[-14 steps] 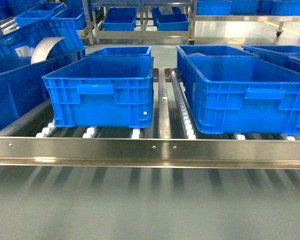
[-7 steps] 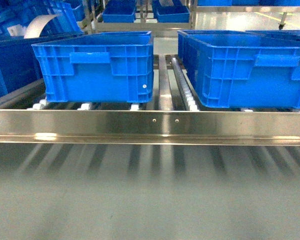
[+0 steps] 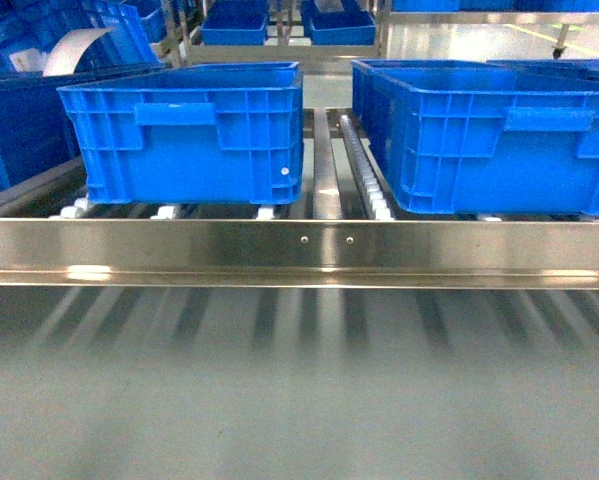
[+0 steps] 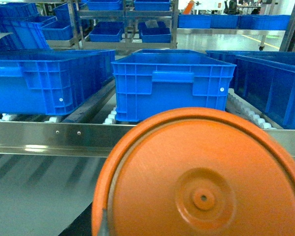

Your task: Sort blue parts and orange caps into right shelf containers

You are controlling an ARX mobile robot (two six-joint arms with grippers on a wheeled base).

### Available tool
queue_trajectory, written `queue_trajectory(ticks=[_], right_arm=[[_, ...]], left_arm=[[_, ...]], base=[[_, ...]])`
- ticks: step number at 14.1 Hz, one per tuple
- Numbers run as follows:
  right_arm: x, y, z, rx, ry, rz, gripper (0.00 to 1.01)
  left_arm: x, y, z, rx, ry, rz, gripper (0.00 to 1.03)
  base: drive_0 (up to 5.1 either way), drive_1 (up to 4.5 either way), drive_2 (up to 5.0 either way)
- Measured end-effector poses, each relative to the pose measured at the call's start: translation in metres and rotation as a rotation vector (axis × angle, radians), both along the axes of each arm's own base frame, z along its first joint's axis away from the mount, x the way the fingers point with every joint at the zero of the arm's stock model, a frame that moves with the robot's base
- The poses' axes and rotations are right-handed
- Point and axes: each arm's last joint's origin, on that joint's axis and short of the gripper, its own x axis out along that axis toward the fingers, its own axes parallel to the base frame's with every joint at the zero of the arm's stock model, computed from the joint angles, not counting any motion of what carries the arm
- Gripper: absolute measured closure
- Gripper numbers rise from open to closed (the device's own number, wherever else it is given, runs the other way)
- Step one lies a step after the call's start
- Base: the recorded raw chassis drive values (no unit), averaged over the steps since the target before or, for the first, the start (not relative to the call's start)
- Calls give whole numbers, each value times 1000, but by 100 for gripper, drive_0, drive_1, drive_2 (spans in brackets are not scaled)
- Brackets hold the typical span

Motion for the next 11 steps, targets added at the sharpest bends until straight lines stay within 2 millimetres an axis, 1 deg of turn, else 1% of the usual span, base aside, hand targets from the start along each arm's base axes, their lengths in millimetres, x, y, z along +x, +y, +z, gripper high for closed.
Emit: queue_trajectory(ticks=[10,11], right_arm=[[0,0,0,0,1,0,57],[0,0,0,0,0,0,57]], left_arm=[[0,0,0,0,0,-1,63],[0,0,0,0,0,0,63]], base=[[0,0,0],[-9,404,-421]])
